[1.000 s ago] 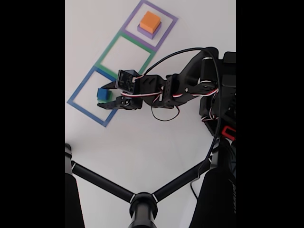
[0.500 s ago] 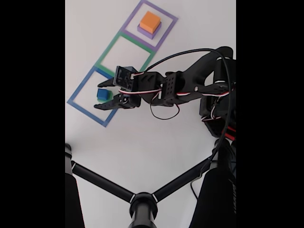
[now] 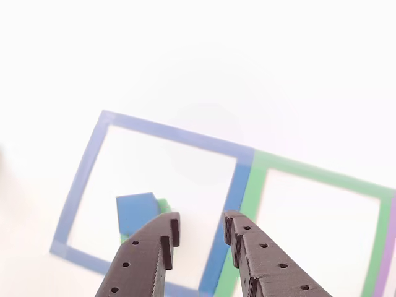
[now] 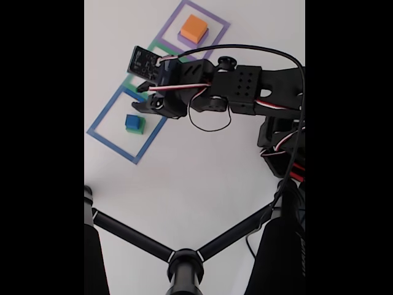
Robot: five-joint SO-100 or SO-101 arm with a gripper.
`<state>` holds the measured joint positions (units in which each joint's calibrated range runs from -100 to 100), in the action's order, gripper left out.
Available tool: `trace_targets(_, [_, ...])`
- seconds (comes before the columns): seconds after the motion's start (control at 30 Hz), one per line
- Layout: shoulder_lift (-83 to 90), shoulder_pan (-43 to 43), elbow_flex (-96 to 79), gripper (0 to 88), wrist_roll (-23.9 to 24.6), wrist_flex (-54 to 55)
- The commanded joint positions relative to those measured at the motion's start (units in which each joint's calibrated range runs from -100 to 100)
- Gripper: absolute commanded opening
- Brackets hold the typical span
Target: Tower of hanoi
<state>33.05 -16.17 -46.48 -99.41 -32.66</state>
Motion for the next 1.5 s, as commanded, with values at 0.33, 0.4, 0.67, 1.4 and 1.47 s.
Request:
trace_targets(0.33, [4.7,6.5,44.6,0.1,-0.6,-52.4])
trace_targets(0.4, [5.3,9.0,49.4,0.1,-0.6,-57.7])
trace_targets(0.67, [10.2,18.9,52.1,0.4,-0.6,-62.9])
trace_targets(1.4, [13.3,37.7,28.4,14.1,-0.6,-44.0])
trace_targets(1.47, [13.3,38.4,23.5,20.2,-0.6,-38.2])
